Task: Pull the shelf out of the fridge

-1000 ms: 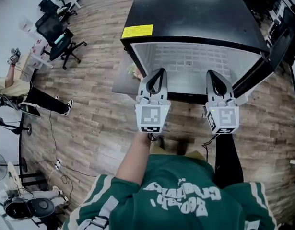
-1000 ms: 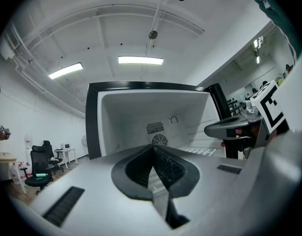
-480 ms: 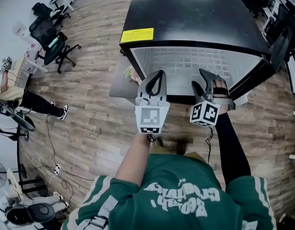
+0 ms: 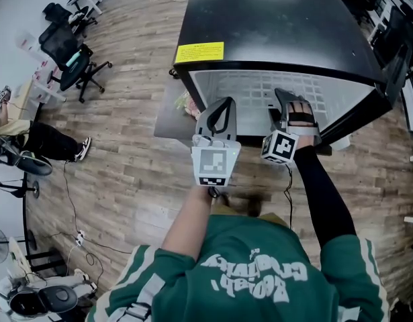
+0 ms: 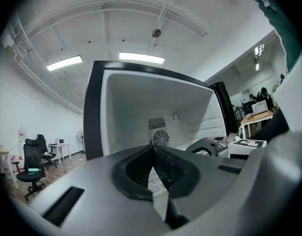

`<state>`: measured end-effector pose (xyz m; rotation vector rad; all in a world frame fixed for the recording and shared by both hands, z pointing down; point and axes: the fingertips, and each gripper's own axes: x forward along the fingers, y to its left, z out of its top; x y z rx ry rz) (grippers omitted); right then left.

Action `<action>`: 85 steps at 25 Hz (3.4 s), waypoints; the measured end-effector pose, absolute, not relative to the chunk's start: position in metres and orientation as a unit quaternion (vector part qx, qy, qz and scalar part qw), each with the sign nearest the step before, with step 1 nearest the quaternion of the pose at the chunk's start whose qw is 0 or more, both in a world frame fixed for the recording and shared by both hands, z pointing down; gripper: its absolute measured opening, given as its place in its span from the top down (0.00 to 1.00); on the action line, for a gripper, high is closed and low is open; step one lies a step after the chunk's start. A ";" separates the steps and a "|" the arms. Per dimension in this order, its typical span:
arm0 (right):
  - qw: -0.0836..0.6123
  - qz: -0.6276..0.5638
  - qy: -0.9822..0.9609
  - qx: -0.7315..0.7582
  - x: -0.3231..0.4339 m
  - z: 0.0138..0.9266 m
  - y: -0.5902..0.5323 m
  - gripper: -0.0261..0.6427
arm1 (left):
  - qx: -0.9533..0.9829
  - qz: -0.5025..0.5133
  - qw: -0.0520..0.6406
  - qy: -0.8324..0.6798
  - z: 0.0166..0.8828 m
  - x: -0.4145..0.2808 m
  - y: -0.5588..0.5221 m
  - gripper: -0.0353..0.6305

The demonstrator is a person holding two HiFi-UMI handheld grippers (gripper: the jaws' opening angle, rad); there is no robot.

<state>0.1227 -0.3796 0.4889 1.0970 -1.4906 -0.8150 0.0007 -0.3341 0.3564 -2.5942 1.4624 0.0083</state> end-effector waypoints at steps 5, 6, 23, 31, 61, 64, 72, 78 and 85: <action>0.545 -0.346 -0.618 0.449 0.122 0.496 -0.391 0.52 | -0.872 -0.001 0.079 0.483 0.360 0.004 -0.337 0.92; 0.549 -0.347 -0.617 0.445 0.122 0.497 -0.394 0.52 | -0.873 -0.002 0.079 0.481 0.361 0.004 -0.337 0.92; 0.519 -0.404 -0.564 0.499 0.127 0.494 -0.423 0.88 | -0.873 -0.008 0.075 0.481 0.366 0.002 -0.339 0.92; 0.520 -0.404 -0.564 0.499 0.128 0.495 -0.425 0.88 | -0.871 -0.010 0.072 0.487 0.367 -0.005 -0.335 0.92; 0.513 -0.404 -0.564 0.505 0.129 0.497 -0.418 0.88 | -0.866 -0.017 0.070 0.494 0.370 -0.014 -0.316 0.92; 0.513 -0.406 -0.563 0.505 0.129 0.497 -0.416 0.88 | -0.865 -0.017 0.071 0.496 0.369 -0.015 -0.316 0.92; 0.510 -0.408 -0.565 0.505 0.127 0.496 -0.412 0.88 | -0.864 -0.019 0.073 0.498 0.369 -0.011 -0.311 0.92; 0.510 -0.404 -0.566 0.506 0.128 0.498 -0.408 0.88 | -0.864 -0.020 0.073 0.498 0.370 -0.008 -0.307 0.92; 0.508 -0.407 -0.568 0.504 0.127 0.496 -0.402 0.88 | -0.859 -0.018 0.074 0.507 0.368 -0.011 -0.300 0.92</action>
